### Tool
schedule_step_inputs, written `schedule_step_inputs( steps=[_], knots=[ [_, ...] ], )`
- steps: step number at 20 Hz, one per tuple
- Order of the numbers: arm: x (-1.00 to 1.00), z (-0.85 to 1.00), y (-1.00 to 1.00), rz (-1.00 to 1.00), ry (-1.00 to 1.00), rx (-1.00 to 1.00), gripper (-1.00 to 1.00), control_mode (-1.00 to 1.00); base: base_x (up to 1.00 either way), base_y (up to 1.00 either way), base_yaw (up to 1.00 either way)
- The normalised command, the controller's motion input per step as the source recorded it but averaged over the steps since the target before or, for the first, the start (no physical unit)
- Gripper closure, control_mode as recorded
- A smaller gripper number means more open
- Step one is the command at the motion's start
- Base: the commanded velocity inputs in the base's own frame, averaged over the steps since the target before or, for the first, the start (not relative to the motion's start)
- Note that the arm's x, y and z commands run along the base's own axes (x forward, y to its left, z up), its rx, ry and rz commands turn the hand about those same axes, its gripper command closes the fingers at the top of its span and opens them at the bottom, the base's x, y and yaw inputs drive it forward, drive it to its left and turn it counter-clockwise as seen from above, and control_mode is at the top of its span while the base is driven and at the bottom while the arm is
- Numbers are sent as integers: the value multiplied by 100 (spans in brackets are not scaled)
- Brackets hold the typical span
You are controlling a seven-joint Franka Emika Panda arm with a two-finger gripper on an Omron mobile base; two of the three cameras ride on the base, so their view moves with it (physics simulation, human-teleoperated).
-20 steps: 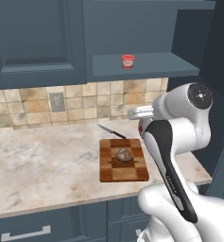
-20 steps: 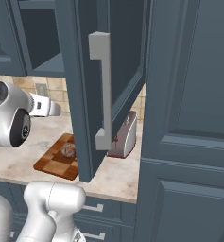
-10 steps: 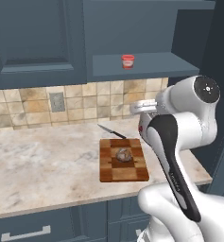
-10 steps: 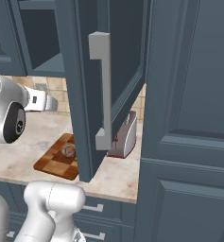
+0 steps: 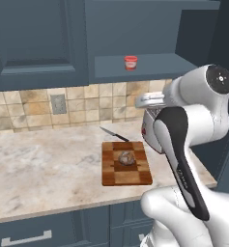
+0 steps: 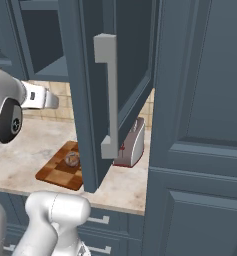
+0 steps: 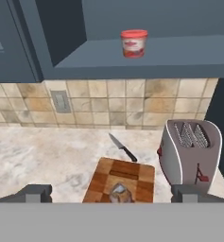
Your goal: Pick the bread, place it on the cutting board, pick the jam, place it on the counter, and close the cabinet.
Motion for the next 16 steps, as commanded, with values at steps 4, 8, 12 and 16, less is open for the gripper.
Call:
schedule_step_inputs(
  steps=[4,8,12,16],
  knots=[
    [-1,32,-5,0,0,0,-100,-100,0,0,0],
    [0,28,-1,0,0,0,-100,-100,0,0,0],
    [0,18,0,0,0,0,-100,-100,0,0,0],
    [1,7,0,0,0,0,-100,-100,0,0,0]
  ],
)
